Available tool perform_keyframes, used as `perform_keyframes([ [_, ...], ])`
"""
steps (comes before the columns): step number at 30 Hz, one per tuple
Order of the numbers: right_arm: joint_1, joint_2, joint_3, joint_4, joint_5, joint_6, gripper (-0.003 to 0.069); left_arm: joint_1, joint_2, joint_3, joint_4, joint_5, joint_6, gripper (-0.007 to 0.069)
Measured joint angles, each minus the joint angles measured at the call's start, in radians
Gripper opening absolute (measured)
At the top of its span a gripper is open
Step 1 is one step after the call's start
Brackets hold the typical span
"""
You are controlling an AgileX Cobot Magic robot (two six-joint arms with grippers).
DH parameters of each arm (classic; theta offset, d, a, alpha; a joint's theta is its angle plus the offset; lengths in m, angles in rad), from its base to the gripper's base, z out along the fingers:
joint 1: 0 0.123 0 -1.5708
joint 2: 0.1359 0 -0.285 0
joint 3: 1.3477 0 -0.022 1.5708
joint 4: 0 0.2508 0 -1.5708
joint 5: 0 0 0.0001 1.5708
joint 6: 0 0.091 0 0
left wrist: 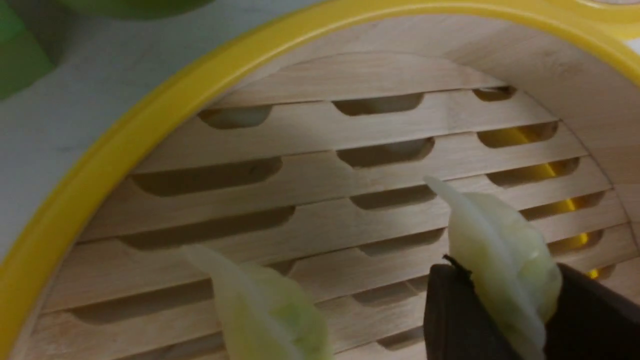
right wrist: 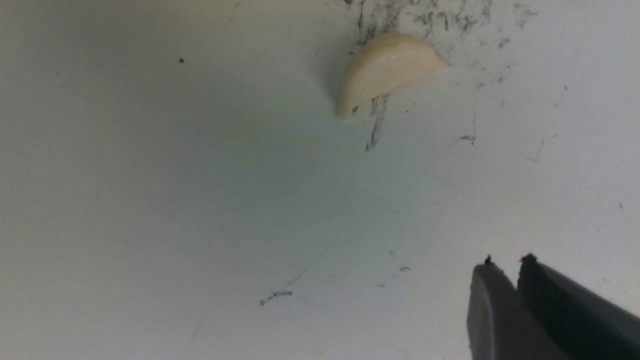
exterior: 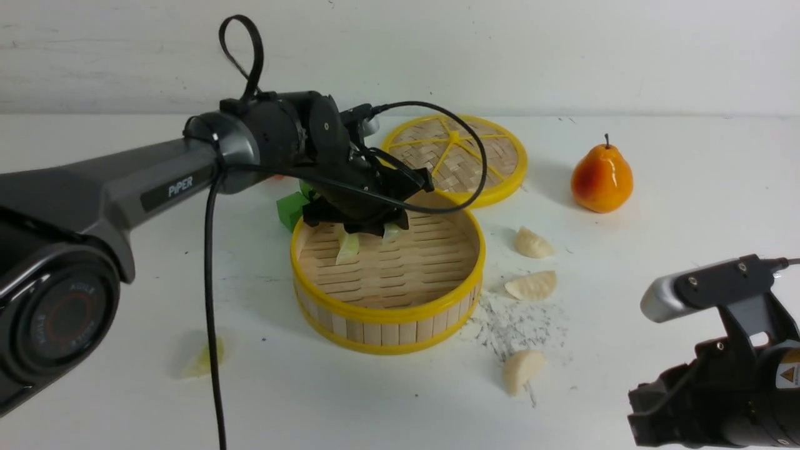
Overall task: Put the dumplings into the steamer on the white table.
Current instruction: 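Place the dumpling into the bamboo steamer basket with the left gripper, then reach for and grasp a dumpling on the table with the left gripper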
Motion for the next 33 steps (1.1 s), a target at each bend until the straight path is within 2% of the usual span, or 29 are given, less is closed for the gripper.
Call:
perform_keyframes([
  [3, 0.000, 0.000, 0.000, 0.001, 0.000, 0.000, 0.0072, 0.000, 0.002, 0.000, 0.001, 0.000, 0.000, 0.0250],
  [7, 0.000, 0.000, 0.000, 0.001, 0.000, 0.000, 0.0074, 0.000, -0.010, 0.000, 0.001, 0.028, 0.000, 0.0377],
  [10, 0.000, 0.000, 0.000, 0.001, 0.000, 0.000, 0.0076, 0.000, -0.034, -0.004, 0.017, 0.070, 0.000, 0.0400],
  [15, 0.000, 0.000, 0.000, 0.001, 0.000, 0.000, 0.0076, 0.000, -0.145, -0.060, 0.134, 0.268, 0.013, 0.0412],
  [17, 0.000, 0.000, 0.000, -0.009, 0.000, 0.000, 0.0077, 0.000, -0.241, -0.075, 0.249, 0.420, 0.045, 0.0414],
  [19, 0.000, 0.000, 0.000, -0.010, 0.000, 0.000, 0.0078, 0.000, -0.306, -0.057, 0.323, 0.530, 0.056, 0.0414],
  [21, 0.000, 0.000, 0.000, -0.010, 0.000, 0.000, 0.0081, 0.006, -0.353, 0.018, 0.368, 0.574, 0.057, 0.0414],
  [23, 0.000, 0.001, 0.000, -0.011, 0.000, 0.000, 0.0083, 0.015, -0.382, 0.139, 0.388, 0.573, 0.057, 0.0412],
  [26, 0.000, 0.001, 0.000, -0.011, 0.000, 0.000, 0.0083, 0.034, -0.408, 0.372, 0.390, 0.466, 0.057, 0.0411],
  [27, 0.000, 0.001, 0.000, -0.011, 0.001, 0.000, 0.0083, 0.036, -0.408, 0.386, 0.390, 0.456, 0.057, 0.0411],
  [29, 0.000, 0.001, 0.000, -0.011, 0.000, 0.000, 0.0084, 0.065, -0.409, 0.573, 0.386, 0.276, 0.057, 0.0411],
  [33, 0.000, 0.007, 0.000, -0.012, -0.001, 0.000, 0.0084, 0.097, -0.409, 0.638, 0.386, 0.171, 0.038, 0.0411],
])
